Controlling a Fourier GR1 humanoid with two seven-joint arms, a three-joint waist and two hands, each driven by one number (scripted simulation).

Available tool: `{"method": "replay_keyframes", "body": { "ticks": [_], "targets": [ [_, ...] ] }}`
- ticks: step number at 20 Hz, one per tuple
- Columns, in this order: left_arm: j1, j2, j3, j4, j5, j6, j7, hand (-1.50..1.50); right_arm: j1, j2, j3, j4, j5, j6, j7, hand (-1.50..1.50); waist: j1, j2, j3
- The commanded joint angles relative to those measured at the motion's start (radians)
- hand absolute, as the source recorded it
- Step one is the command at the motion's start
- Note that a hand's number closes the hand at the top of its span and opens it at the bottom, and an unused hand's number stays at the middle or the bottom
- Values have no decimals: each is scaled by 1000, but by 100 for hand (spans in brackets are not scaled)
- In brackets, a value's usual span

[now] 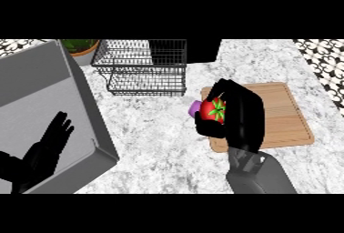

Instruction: Pick the tomato from the cutting board and place it in the tiered basket

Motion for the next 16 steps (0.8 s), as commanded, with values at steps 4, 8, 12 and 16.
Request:
{"method": "replay_keyframes", "body": {
  "ticks": [4, 8, 12, 16],
  "targets": [
    [-129, 1, -144, 58, -13, 1, 38, 0, -282, 5, 116, -155, 128, 264, 392, 150, 29, 18, -1],
    [-164, 0, -153, 81, -27, -6, 39, 0, -461, 5, 77, -123, 63, 407, 500, 150, 47, 25, 0],
    [-153, 1, -169, 94, -25, -9, 21, 0, -629, 5, -36, 29, -9, 398, 522, 150, 80, 35, 1],
    [-195, 1, -149, 98, -6, -29, 53, 0, -743, 5, -117, 181, -45, 318, 523, 150, 97, 41, 2]
  ]
}}
